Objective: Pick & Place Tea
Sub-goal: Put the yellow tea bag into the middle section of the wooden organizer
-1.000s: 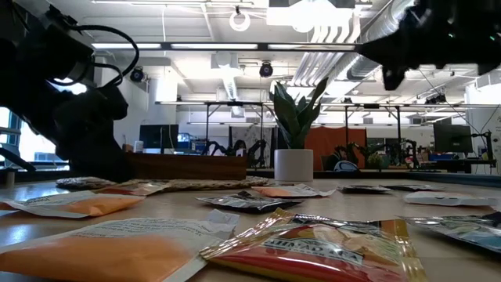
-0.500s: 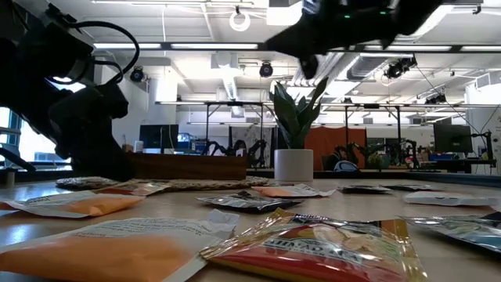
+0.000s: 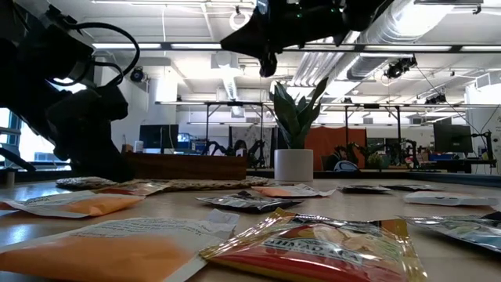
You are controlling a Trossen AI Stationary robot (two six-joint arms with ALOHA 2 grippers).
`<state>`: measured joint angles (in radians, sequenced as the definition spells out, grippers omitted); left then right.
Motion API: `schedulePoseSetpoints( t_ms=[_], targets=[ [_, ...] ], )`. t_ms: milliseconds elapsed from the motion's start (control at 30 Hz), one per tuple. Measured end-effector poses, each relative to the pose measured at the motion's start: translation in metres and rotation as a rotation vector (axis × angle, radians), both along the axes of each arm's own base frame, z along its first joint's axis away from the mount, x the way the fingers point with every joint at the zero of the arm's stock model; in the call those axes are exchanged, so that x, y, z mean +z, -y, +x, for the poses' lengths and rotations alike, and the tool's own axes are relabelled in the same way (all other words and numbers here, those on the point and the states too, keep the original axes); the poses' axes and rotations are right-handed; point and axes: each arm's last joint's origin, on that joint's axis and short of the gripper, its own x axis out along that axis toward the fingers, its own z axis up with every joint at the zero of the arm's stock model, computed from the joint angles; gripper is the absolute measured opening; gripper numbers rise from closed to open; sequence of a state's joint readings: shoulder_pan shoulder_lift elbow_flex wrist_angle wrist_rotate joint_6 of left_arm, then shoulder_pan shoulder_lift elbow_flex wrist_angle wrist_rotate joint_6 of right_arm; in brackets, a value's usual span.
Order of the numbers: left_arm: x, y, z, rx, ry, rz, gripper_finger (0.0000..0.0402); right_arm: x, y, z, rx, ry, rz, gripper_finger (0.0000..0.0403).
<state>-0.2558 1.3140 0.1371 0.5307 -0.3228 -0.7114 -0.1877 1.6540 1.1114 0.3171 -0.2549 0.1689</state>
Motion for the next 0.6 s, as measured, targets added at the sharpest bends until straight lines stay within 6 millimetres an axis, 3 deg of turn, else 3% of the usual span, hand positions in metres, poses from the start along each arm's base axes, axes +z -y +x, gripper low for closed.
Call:
schedulePoseSetpoints(
  t_ms=[133,400,600],
  targets=[
    [0.000,0.000,0.000,-0.002,0.003,0.003,0.0099,-0.010,-0.008,-0.001,-0.040,-0.049,0.052,0.0012],
    [0.001,0.000,0.001,-0.002,0.012,0.004,0.0098,-0.054,-0.035,-0.015,-0.085,-0.174,0.029,0.0012],
    [0.001,0.000,0.001,-0.003,0.012,0.036,0.0101,-0.072,-0.047,-0.018,-0.164,-0.059,-0.047,0.0013]
  ],
)
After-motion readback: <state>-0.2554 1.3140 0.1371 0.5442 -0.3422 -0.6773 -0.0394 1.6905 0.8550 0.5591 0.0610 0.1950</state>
